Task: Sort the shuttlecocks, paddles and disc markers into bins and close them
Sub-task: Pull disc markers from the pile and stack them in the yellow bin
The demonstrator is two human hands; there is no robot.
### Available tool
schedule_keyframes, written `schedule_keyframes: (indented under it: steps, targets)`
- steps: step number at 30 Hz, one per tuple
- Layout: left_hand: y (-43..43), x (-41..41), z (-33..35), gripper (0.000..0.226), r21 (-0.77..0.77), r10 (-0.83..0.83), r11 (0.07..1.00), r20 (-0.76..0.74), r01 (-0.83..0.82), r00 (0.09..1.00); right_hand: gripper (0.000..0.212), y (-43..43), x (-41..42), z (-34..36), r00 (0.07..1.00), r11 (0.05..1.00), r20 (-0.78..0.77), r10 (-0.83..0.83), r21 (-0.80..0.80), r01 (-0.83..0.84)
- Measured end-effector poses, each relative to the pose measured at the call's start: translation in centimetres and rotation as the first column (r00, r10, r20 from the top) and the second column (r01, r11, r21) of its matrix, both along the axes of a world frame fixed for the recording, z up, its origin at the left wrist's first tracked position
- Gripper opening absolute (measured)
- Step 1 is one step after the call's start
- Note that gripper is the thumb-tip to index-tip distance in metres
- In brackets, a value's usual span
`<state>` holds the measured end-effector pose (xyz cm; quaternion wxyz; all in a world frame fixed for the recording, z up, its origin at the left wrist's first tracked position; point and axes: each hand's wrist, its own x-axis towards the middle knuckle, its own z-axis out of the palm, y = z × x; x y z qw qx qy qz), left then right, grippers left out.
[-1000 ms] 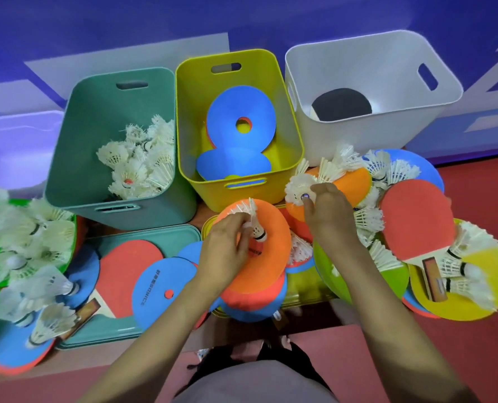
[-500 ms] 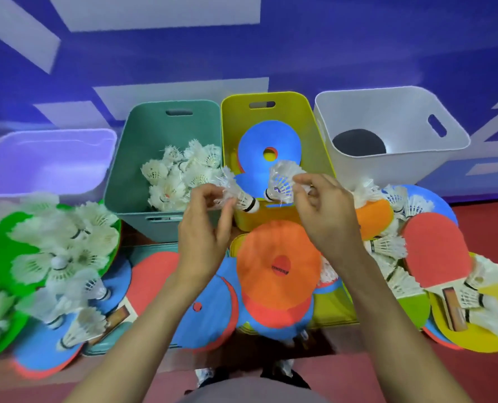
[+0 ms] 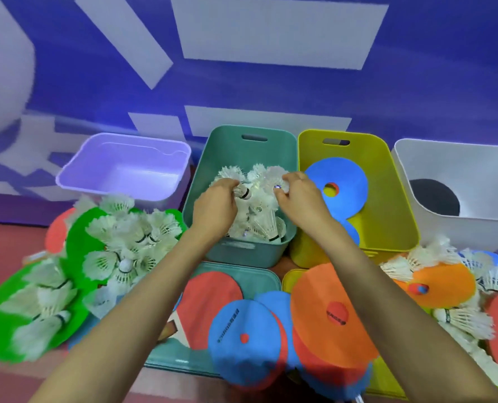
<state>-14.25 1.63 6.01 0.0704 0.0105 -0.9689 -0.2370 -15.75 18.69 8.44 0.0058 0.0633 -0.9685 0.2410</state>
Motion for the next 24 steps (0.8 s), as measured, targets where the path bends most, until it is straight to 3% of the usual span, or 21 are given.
schedule_keyframes:
  steps: [10, 15, 24]
  targets:
    - [-0.9, -11.6, -2.7, 0.051, 0.031, -0.124, 0.992, 0.249, 0.120, 0.961, 0.028, -2.1, -11.7, -3.2, 0.981, 0.978, 0.193, -0.024, 0.206, -0.017]
    - [-0.8, -14.6, -4.5, 0.061, 0.095, -0.182, 0.983, 0.463, 0.156, 0.867, 0.043, -3.0, -13.4, -4.5, 0.952, 0.966, 0.306, -0.006, 0.248, -0.074]
    - [0.9, -7.9, -2.2, 0.042, -0.039, -0.152, 0.985, 0.281, 0.169, 0.948, 0.042, -0.7, -7.9, -3.2, 0.983, 0.984, 0.128, 0.128, 0.105, -0.141]
